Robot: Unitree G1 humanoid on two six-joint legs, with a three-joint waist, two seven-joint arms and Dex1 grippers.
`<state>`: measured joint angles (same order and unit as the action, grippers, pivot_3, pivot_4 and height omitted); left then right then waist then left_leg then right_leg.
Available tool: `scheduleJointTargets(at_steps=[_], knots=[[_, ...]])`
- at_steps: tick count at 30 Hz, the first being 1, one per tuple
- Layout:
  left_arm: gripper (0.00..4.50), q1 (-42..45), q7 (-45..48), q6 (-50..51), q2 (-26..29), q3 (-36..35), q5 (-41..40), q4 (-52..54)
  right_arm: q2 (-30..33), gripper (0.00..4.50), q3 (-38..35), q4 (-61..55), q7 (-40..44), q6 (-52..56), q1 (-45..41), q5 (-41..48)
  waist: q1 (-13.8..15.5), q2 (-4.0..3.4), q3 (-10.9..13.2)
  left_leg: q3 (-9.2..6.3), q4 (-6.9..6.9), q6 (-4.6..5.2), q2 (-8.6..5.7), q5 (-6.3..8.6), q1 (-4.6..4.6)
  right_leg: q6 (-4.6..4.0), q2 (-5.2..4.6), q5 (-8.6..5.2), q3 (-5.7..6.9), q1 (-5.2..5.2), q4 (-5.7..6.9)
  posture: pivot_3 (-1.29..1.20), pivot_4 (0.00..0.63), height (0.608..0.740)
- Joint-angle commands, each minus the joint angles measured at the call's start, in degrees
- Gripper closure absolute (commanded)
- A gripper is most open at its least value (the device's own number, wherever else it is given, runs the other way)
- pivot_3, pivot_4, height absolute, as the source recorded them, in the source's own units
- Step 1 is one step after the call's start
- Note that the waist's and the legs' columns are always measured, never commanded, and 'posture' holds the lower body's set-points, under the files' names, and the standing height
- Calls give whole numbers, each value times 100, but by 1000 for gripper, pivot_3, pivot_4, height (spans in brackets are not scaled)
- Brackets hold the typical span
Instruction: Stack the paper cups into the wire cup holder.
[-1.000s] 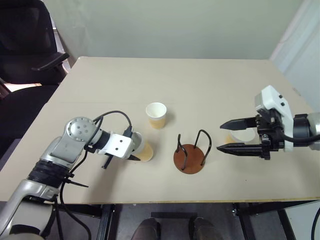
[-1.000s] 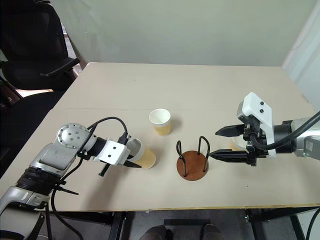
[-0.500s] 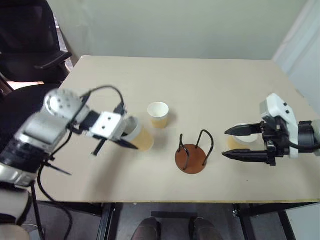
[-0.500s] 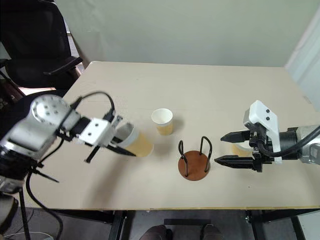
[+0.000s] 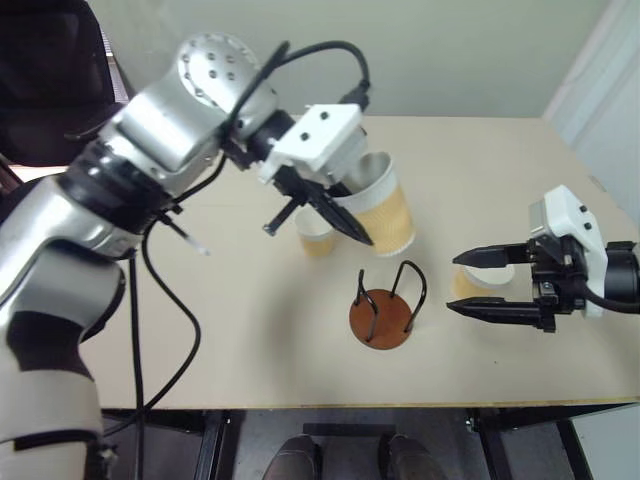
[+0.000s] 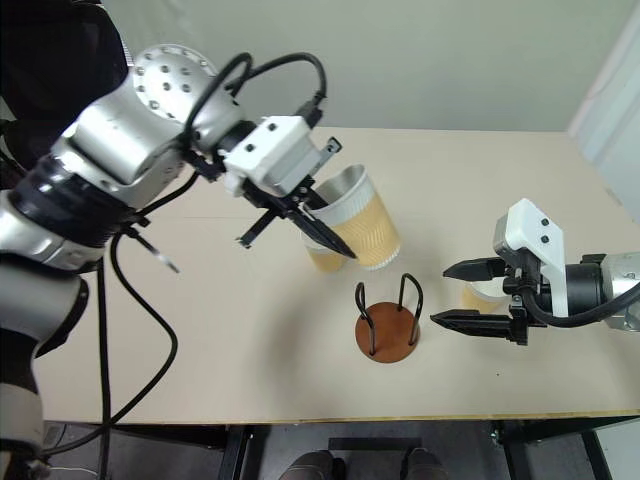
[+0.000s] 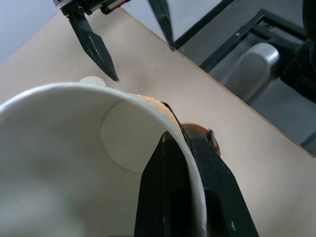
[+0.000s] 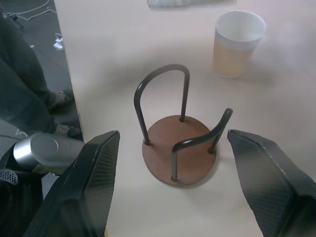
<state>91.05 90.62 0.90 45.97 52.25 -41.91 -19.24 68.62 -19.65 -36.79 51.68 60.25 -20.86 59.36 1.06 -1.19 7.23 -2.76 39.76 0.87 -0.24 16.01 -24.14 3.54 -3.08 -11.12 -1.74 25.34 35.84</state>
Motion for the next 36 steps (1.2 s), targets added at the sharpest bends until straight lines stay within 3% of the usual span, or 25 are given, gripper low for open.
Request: scheduleJointTargets(at_steps=[1, 8, 17, 20, 31, 36], knots=[[4477, 205, 188, -293, -89, 261, -69, -179, 40, 878, -412, -184, -217, 68, 70, 212, -6, 1, 2, 7, -1, -1, -1, 2, 1, 3, 5, -2, 5, 1, 0, 0, 150, 740], [4477, 45, 188, -828, -596, 615, 239, -461, 111, 878, -869, -369, -586, 309, 343, 602, 64, 0, 2, -4, 23, 5, -2, 19, -15, 26, 3, -11, 4, 0, -3, 0, 150, 740], [4477, -185, 188, -1366, -885, 837, 774, -187, 683, 878, -1844, -313, -260, 744, 832, 746, 102, -3, 0, 1, 27, 10, -10, 24, -20, 42, 1, -11, 1, -5, -14, 0, 150, 740], [3896, -213, 188, -1459, -1097, 704, 1000, -271, 709, 878, -1849, -343, -287, 725, 857, 772, 106, -2, 0, 0, 34, 11, -11, 23, -19, 43, 0, -11, 3, -7, -8, 0, 150, 740], [134, -161, 188, -1692, -1390, 293, 1189, -680, 1075, 878, -1817, -117, -122, 564, 772, 416, 105, -4, 0, 5, 37, 12, -12, 23, -13, 46, 0, -11, -1, -9, 2, 0, 150, 740], [60, -166, 188, -1144, -1331, -666, 805, -977, 1167, 878, -1073, -45, -69, -87, 926, -469, 102, -4, -1, 7, 36, 15, -10, 24, -12, 47, 1, -11, -1, -8, 2, 0, 150, 740]])
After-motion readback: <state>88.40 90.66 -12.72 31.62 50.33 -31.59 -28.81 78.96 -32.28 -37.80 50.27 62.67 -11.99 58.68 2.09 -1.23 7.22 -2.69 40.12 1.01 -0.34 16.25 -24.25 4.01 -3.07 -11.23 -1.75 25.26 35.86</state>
